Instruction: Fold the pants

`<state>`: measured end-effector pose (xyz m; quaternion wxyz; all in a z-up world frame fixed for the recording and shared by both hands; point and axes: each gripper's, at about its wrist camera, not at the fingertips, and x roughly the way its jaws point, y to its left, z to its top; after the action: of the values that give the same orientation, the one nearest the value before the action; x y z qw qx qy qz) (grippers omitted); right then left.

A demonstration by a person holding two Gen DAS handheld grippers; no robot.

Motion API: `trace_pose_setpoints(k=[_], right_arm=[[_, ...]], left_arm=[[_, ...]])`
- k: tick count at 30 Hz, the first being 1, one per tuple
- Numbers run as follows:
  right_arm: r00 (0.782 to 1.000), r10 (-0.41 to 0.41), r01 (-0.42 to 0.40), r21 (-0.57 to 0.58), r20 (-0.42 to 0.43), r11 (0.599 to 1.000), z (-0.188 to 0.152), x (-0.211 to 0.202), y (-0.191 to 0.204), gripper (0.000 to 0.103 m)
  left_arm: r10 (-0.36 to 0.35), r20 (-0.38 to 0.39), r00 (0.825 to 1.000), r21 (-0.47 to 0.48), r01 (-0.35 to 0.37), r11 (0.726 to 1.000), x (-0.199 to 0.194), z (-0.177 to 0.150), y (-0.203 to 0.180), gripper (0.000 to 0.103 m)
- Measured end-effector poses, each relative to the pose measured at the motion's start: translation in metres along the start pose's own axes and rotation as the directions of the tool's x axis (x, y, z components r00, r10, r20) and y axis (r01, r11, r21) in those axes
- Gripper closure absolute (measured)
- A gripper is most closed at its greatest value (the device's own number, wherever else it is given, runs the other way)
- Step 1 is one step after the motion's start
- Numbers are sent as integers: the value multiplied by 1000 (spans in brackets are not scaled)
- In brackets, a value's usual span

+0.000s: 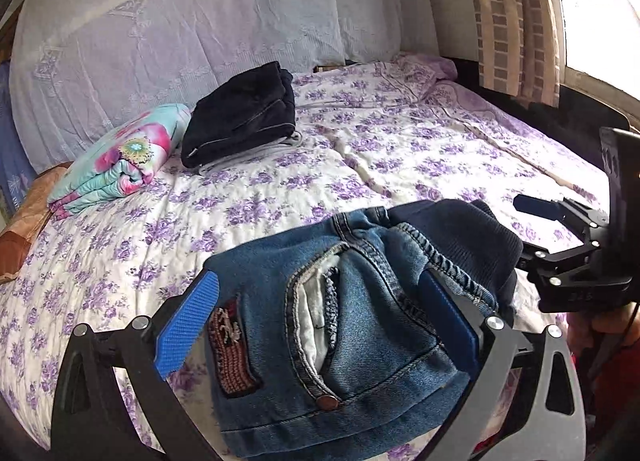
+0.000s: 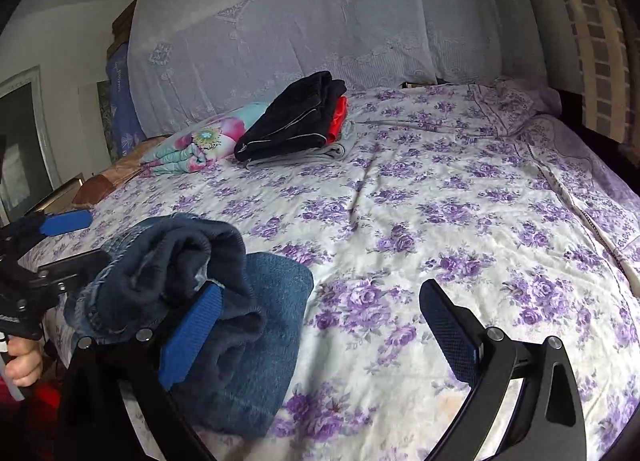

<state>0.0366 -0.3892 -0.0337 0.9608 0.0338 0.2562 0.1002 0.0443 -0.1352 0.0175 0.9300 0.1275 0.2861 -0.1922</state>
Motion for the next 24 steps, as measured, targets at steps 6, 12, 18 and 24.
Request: trace_pose_setpoints(k=[6, 12, 18, 24], right_arm=[[995, 6, -18, -121, -103, 992, 1, 19, 27, 4], [997, -14, 2, -157, -78, 988, 26, 52, 35, 4], [987, 29, -18, 66, -161, 998, 18, 75, -10, 3], [963, -269, 268, 137, -9, 954, 15, 13, -17, 4]], left_arm=[[-92, -55, 994, -65, 88, 994, 16, -25, 5, 6], [-56, -74, 996, -37, 53, 998, 20, -27, 4, 6], [-90, -93, 992, -82, 82, 993, 36, -23, 9, 6], [-60, -58, 997, -55, 57, 997, 26, -29, 3, 6]])
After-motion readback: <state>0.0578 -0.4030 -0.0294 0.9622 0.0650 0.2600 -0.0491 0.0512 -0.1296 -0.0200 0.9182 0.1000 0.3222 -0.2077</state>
